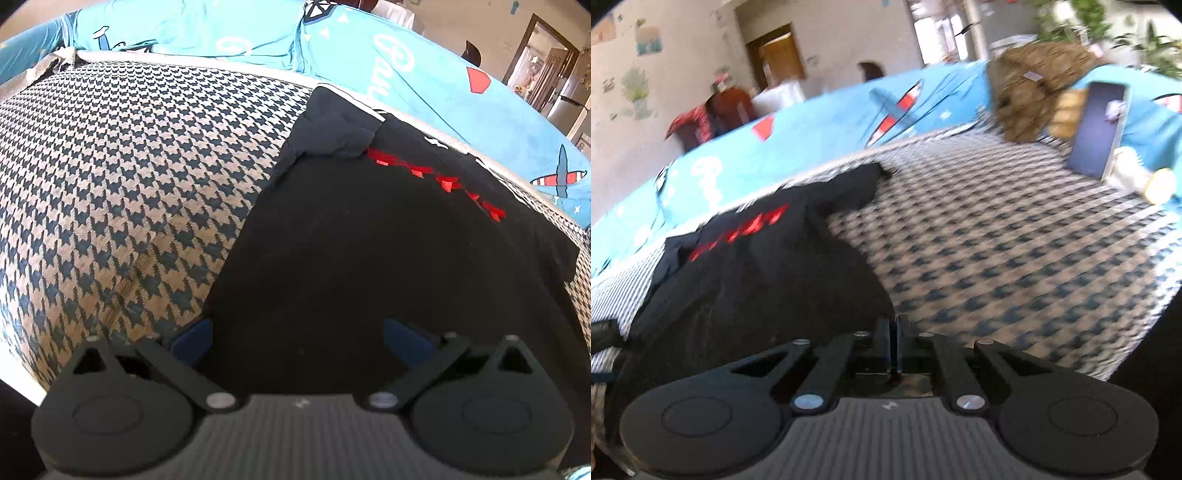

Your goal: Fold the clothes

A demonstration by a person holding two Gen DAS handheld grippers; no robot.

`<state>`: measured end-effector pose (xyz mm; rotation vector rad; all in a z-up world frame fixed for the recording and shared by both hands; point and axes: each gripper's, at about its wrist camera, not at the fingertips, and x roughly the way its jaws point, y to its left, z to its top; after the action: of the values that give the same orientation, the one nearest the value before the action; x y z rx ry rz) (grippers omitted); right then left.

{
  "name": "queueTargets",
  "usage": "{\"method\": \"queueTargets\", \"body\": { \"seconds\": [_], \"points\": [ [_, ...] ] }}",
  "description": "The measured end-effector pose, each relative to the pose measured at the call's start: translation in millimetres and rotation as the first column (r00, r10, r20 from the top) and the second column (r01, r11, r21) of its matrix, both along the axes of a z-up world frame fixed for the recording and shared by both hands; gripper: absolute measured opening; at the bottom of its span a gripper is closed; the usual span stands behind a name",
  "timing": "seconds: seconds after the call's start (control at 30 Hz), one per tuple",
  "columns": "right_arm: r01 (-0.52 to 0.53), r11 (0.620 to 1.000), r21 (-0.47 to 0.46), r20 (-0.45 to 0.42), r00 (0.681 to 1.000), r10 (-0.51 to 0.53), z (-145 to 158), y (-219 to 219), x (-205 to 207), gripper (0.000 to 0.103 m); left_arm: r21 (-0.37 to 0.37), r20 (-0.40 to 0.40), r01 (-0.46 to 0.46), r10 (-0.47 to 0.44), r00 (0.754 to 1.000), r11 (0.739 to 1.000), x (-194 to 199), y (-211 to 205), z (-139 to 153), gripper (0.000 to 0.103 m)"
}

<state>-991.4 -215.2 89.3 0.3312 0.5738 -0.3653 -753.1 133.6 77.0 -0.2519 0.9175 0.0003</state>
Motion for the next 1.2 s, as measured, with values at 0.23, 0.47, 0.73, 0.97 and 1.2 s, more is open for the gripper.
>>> {"method": "queueTargets", "body": {
  "seconds": [0.23, 0.47, 0.73, 0.97, 1.2],
  "points": [
    [0.054, 0.997, -0.060, -0.072, 0.996, -0.058, -3, 0, 5, 0.005, 0.033, 0.004, -0.006, 0.006, 1.000, 0.999, -1, -2, 1, 0.103],
    [0.102, 0.995, -0.018, -0.039, 0.994, -0.103, 0, -10, 0, 0.008, 0.069, 0.015, -0.027, 0.026, 1.000, 0.997, -1, -3, 2, 0.103],
    [-0.056, 0.998, -0.034, 0.006, 0.998, 0.057, 3, 9, 3, 0.018, 0.102, 0.080, 0.065, -0.074, 0.994, 0.993, -12, -22, 10, 0.103],
    [-0.279, 0.960, -0.007, -0.012, 0.960, 0.279, -5, 39, 18, 0.019, 0.129, 0.087, 0.158, -0.170, 0.982, 0.979, -17, -44, 8, 0.103],
    [-0.329, 0.944, 0.021, -0.094, 0.939, 0.330, -21, 55, 33, 0.033, 0.132, 0.006, 0.223, -0.225, 0.974, 0.966, -14, -60, -5, 0.103]
  ]
}}
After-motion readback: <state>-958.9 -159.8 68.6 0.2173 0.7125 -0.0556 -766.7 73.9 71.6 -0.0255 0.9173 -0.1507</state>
